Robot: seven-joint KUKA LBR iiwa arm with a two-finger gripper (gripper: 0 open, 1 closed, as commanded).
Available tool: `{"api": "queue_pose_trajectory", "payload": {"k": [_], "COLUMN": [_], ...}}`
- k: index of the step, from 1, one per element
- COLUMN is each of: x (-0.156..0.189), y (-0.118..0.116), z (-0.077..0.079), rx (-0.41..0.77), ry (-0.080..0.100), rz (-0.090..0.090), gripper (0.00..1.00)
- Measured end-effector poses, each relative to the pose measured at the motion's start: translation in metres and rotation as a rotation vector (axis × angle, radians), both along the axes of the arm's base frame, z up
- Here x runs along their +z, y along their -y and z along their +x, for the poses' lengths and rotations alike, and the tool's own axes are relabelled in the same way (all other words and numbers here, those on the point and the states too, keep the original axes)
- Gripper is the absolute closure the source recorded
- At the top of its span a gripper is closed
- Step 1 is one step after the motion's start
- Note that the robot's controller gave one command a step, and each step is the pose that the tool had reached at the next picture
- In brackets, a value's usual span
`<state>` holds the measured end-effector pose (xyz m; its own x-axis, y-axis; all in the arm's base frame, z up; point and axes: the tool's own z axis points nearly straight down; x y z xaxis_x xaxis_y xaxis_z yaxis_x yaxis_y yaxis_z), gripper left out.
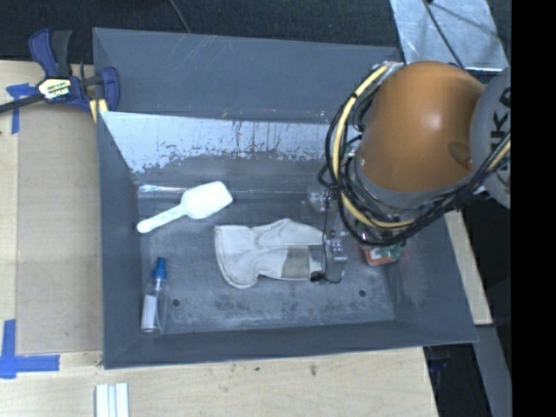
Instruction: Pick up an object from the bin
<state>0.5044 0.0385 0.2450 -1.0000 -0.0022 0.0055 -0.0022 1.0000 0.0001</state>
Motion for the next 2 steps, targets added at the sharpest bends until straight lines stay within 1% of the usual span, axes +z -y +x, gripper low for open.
{"api": "queue_pose_trajectory", "payload": {"k": [1,2], "x": [0.004,-0.044], "y": [0.000,-0.007], "z": [0.002,0.017], "rx": [-0.001,0.003], "ry": [0.009,0.017], "rz": [0.001,0.001], "gripper": [0.00,0.00]}}
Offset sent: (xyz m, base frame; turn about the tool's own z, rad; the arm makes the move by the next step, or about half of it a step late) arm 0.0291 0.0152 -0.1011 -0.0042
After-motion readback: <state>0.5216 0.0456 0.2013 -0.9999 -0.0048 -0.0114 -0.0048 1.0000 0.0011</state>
